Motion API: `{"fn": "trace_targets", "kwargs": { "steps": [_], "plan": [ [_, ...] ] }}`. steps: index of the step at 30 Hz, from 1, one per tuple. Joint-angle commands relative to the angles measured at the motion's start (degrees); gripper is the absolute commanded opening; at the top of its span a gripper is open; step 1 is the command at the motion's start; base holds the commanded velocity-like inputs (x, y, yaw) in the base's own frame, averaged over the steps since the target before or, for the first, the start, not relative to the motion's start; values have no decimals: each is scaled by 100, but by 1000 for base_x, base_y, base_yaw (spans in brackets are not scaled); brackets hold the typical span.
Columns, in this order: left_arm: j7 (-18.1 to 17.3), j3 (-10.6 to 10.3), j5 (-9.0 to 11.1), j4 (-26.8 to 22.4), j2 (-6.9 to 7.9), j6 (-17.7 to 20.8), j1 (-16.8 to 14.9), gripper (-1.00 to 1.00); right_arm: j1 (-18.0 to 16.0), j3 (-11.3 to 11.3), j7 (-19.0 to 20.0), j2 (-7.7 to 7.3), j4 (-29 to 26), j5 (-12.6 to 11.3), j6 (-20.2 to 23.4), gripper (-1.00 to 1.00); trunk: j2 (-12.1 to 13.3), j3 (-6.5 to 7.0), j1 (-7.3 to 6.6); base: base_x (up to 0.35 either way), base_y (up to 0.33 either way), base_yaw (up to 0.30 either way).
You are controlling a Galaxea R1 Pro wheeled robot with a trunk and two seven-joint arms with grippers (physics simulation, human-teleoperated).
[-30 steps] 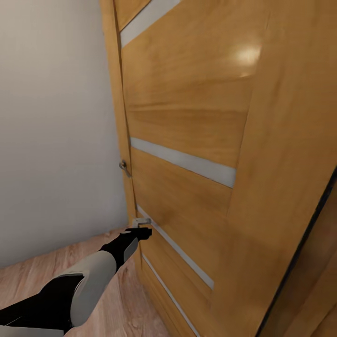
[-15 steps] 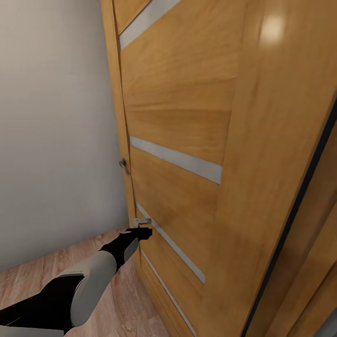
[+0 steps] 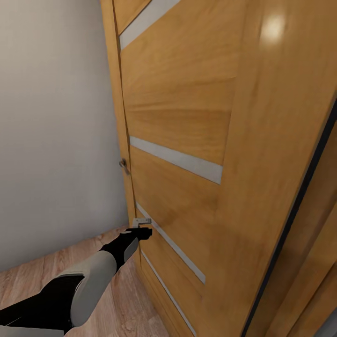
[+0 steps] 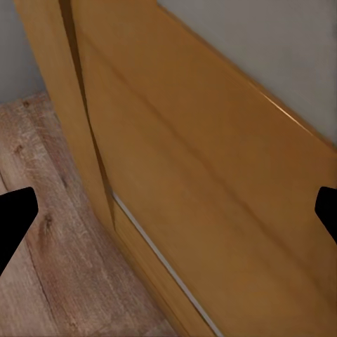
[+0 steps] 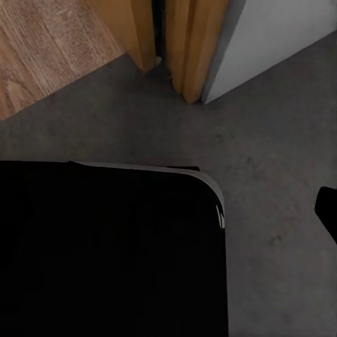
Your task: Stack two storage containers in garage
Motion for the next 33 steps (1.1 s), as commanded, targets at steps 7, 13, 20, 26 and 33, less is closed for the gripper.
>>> {"fn": "trace_targets", "kwargs": {
  "steps": [7, 13, 20, 26, 33],
  "plan": [
    [-16, 38, 13, -16, -7, 30, 0, 100, -3, -6, 16, -1, 8, 4, -17, 100, -3, -4, 0, 0, 0, -3],
    [-16, 37, 13, -16, -7, 29, -1, 100, -3, -3, 17, -1, 8, 4, -16, 100, -3, -4, 0, 0, 0, -176],
    [-16, 36, 13, -15, -7, 30, -1, 100, -1, 1, 17, -1, 8, 4, -17, 100, -3, -4, 0, 0, 0, -251],
    [-16, 37, 13, -16, -7, 30, -2, 100, -3, -2, 17, -1, 8, 4, -16, 100, -3, -4, 0, 0, 0, -38],
    [-16, 35, 13, -16, -7, 30, -2, 100, -3, -6, 17, -1, 8, 4, -24, 100, -3, -4, 0, 0, 0, -3]
  ]
}}
